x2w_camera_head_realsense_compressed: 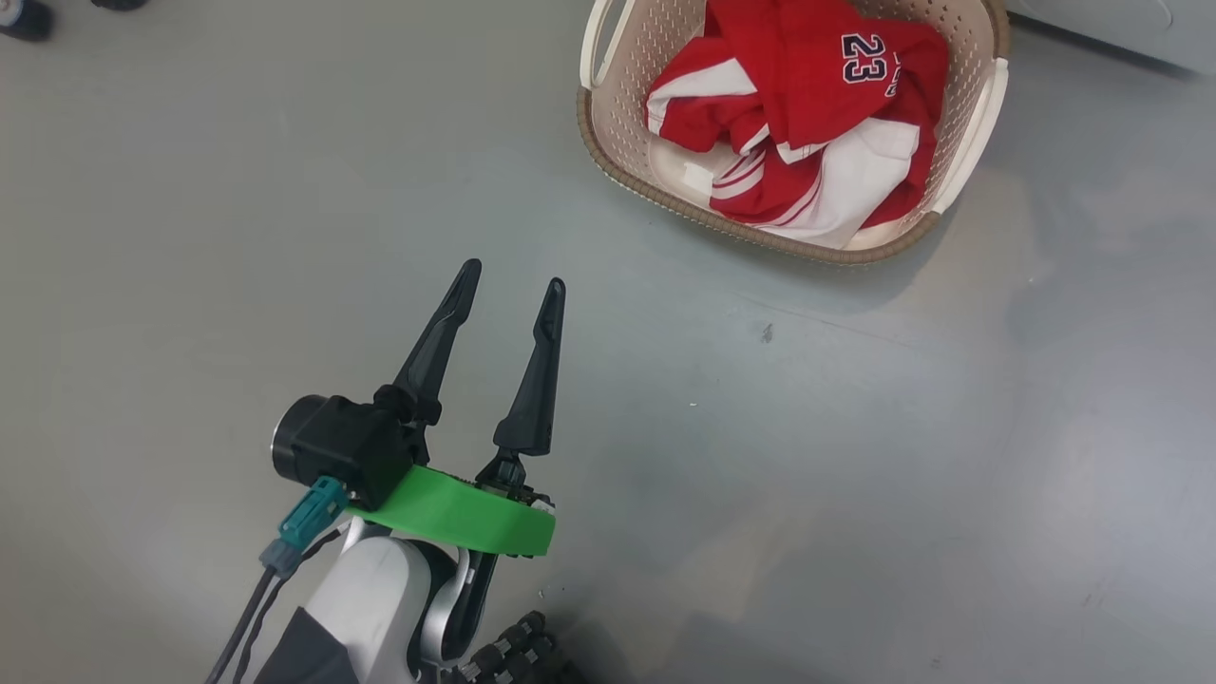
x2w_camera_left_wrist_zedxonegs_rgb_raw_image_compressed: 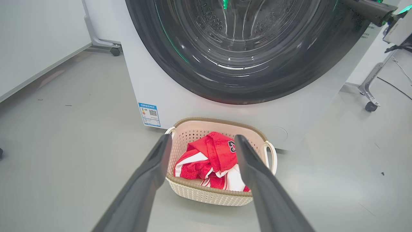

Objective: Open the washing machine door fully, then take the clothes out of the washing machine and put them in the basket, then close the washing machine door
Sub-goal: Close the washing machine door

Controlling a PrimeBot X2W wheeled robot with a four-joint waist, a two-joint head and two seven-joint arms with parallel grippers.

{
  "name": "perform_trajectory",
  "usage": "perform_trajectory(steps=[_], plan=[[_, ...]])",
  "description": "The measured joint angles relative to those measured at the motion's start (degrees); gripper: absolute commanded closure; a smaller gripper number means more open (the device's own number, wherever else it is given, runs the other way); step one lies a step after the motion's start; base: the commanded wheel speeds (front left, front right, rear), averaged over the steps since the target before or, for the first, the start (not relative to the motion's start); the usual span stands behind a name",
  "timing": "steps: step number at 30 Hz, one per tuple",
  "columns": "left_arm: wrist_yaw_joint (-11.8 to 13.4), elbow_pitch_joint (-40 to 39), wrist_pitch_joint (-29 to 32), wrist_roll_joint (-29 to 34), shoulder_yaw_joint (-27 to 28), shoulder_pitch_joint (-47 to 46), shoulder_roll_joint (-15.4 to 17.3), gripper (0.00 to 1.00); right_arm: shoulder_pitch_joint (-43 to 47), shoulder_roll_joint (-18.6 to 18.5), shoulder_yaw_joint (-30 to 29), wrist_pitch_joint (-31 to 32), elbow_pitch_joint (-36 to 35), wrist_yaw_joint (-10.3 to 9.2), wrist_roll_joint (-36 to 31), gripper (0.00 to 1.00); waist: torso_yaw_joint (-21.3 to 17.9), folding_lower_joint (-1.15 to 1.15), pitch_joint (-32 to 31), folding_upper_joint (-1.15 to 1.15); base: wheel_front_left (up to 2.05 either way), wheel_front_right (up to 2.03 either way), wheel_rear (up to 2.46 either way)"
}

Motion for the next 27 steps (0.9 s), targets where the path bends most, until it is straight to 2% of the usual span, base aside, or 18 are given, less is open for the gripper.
perform_trajectory(steps=[5, 11, 21, 27], plan=[[0.3, 1.2, 0.0, -0.1, 1.4, -0.1, 0.0, 0.00, 4.7, 0.6, -0.1, -3.0, 3.4, -1.44, 0.3, 1.00, -0.2, 0.00, -2.5, 0.00, 0.00, 0.00, 0.00], [0.3, 2.7, 0.0, 1.5, 3.4, -0.1, 0.0, 0.00, 10.3, 3.6, 0.4, -5.6, 5.3, -1.49, 1.6, 1.00, -0.9, 0.00, -5.8, 0.00, 0.00, 0.00, 0.00], [0.1, 6.3, 0.0, 6.1, 8.4, 1.0, 0.2, 0.00, 22.2, 10.3, 0.3, -7.6, 6.1, -2.46, 5.4, 1.00, -5.2, 0.00, -13.5, 0.00, 0.00, 0.00, 0.00], [-0.3, 7.5, 0.0, 7.6, 11.2, 4.0, 2.2, 0.00, 28.3, 13.4, -1.9, -7.8, 6.0, -3.52, 7.8, 1.00, -9.2, 0.00, -17.5, 0.00, 0.00, 0.00, 0.00]])
